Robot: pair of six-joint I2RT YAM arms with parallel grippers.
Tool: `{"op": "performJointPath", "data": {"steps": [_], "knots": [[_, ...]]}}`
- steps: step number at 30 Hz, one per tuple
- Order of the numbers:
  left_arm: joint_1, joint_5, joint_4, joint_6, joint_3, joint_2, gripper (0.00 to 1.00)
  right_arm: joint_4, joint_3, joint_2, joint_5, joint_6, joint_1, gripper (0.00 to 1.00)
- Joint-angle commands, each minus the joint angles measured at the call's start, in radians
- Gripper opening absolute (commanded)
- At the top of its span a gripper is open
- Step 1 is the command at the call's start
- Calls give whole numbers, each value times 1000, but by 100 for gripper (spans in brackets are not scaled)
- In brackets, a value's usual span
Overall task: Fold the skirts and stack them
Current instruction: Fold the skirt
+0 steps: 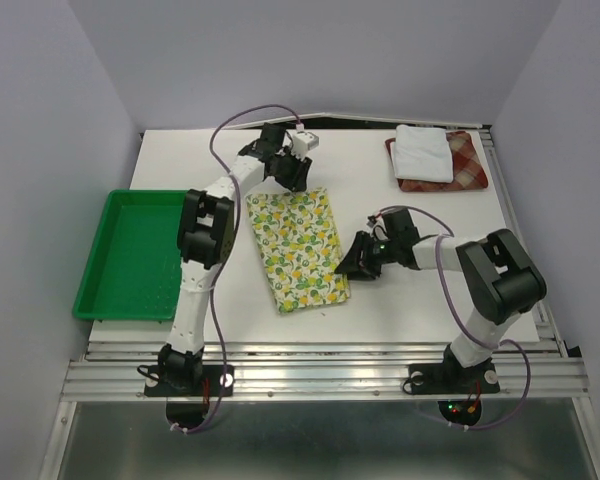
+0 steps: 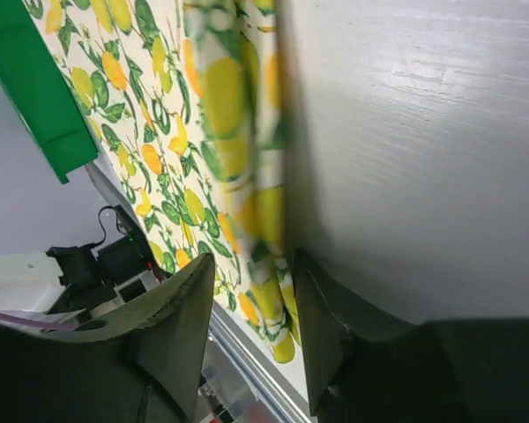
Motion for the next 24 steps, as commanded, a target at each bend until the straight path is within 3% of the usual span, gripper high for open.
{"op": "performJointPath", "data": {"steps": [1, 2, 4, 7, 12, 14, 15, 21, 24], "knots": [[77, 8, 142, -113, -67, -280, 54, -132, 55, -117, 104, -89, -19, 56], [111, 35, 139, -133, -96, -351, 59, -182, 65, -132, 115, -144, -19, 65], [143, 135, 121, -184, -147, -426, 61, -241, 137, -166, 142, -221, -19, 65], [192, 238, 177, -268, -416, -616, 61, -281, 248, -166, 143, -381, -19, 65], [212, 378, 541, -448, -1008, -915, 55, -351, 481, -9, -86, -524, -19, 62], [215, 460, 707, -565, -1134, -958, 51, -399, 553, 104, -167, -550, -19, 59], [215, 486, 762, -604, -1229, -962, 49, -408, 609, 142, -193, -556, -19, 58], [215, 582, 1062, -862, -1409, -835, 30, -437, 726, 367, -299, -565, -19, 54], [224, 527, 1063, -880, -1410, -714, 23, -436, 727, 423, -275, -585, -19, 53]]}}
